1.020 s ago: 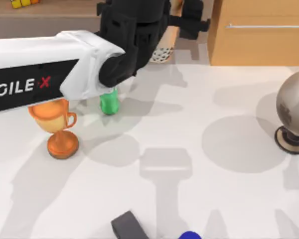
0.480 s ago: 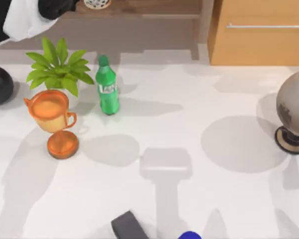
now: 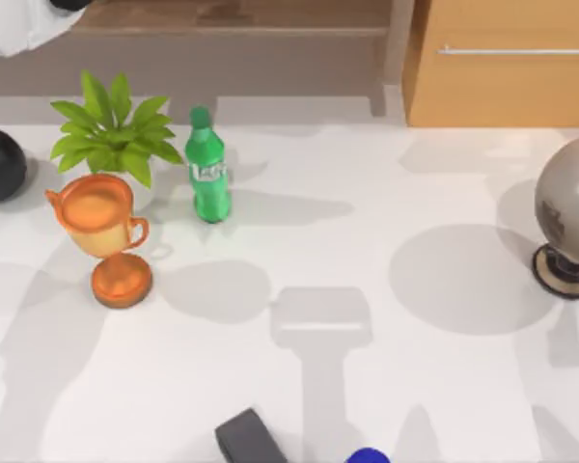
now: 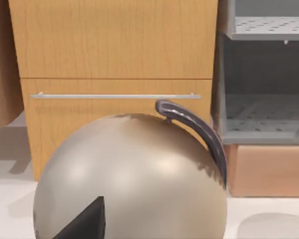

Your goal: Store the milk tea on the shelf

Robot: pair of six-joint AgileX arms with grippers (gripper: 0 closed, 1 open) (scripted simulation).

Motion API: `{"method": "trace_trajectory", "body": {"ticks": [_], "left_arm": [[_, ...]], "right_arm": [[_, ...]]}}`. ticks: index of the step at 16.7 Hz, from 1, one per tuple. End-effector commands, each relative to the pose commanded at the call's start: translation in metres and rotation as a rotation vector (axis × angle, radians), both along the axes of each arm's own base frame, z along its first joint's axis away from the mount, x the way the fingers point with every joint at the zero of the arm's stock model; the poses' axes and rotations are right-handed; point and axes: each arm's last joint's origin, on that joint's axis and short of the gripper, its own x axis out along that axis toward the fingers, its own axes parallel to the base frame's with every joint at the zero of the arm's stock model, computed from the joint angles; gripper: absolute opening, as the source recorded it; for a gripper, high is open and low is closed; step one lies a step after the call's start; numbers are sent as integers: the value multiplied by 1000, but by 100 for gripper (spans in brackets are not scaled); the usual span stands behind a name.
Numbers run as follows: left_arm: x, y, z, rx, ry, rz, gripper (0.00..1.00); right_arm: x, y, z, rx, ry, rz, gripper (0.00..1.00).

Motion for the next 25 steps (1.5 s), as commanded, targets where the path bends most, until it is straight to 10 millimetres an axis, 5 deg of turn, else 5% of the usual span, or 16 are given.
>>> {"method": "trace_trajectory", "body": {"ticks": [10,15,21,25], "left_arm": [[-22,-6,-22,192,67,-177,0],[2,13,-29,159,44,-90,0],[35,1,-36,5,4,-1,0],[36,1,-37,-1,3,3,0]], "right_arm": [[0,0,0,0,0,0,100],[0,0,0,0,0,0,100],[0,0,0,0,0,0,100],[0,0,0,0,0,0,100]]}}
